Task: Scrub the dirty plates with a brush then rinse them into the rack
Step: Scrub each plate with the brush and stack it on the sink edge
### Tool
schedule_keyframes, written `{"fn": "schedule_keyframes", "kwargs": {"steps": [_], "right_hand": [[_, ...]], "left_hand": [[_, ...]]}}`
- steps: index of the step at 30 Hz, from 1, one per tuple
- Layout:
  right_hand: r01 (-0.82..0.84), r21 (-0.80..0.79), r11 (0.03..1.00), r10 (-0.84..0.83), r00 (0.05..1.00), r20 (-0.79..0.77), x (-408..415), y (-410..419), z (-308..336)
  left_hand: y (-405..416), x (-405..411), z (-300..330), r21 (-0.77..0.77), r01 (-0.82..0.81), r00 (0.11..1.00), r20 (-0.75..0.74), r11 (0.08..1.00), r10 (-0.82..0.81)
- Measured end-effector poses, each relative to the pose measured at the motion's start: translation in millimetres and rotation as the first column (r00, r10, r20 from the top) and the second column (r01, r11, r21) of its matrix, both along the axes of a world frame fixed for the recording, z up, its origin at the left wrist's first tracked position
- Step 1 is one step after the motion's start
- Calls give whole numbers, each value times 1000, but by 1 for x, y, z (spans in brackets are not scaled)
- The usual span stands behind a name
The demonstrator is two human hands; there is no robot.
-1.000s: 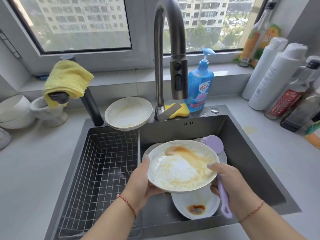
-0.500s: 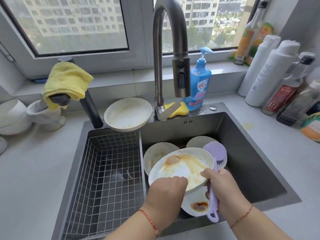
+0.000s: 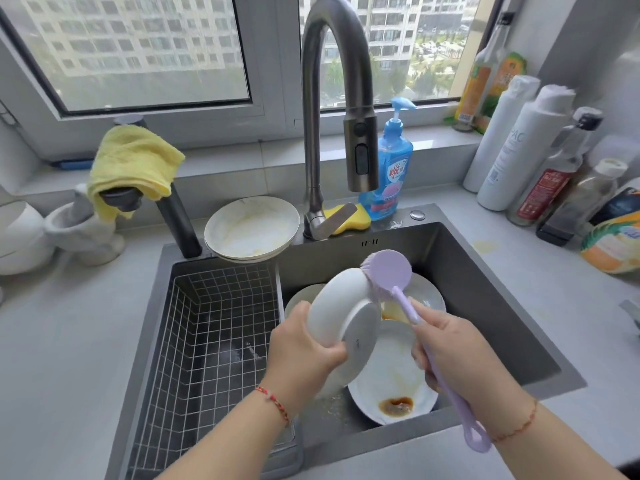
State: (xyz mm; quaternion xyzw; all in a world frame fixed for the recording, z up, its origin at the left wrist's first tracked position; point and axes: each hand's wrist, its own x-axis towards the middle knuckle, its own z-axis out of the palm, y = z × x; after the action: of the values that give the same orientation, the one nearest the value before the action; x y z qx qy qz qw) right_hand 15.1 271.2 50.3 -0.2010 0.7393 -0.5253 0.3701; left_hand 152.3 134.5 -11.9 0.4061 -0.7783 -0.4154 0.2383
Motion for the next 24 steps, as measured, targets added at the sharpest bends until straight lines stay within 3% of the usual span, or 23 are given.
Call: {"fn": "schedule_keyframes", "kwargs": {"steps": [6, 9, 13, 17, 20, 24], "right_hand": [[-321, -29, 947, 321, 947, 17, 48, 4, 23], [-227, 29, 974, 228, 972, -59, 27, 2, 25], [-88, 91, 992, 91, 995, -39, -9, -1, 33], [-278, 55, 959, 278, 960, 24, 6, 3, 38], [-447, 72, 892, 448, 894, -1, 28, 8, 40], [-425, 93, 900, 432, 899, -70, 12, 6, 43]], "left_hand": [[-4, -7, -3, 300, -69, 987, -118, 951, 109], [-1, -2, 0, 256, -45, 992, -105, 966, 74], [1, 3, 4, 173, -9, 994, -106, 985, 28], [0, -2, 1, 239, -56, 989, -117, 969, 86], [0, -9, -3, 377, -73, 966, -205, 924, 160], [6, -11, -3, 276, -77, 981, -149, 958, 122]]}}
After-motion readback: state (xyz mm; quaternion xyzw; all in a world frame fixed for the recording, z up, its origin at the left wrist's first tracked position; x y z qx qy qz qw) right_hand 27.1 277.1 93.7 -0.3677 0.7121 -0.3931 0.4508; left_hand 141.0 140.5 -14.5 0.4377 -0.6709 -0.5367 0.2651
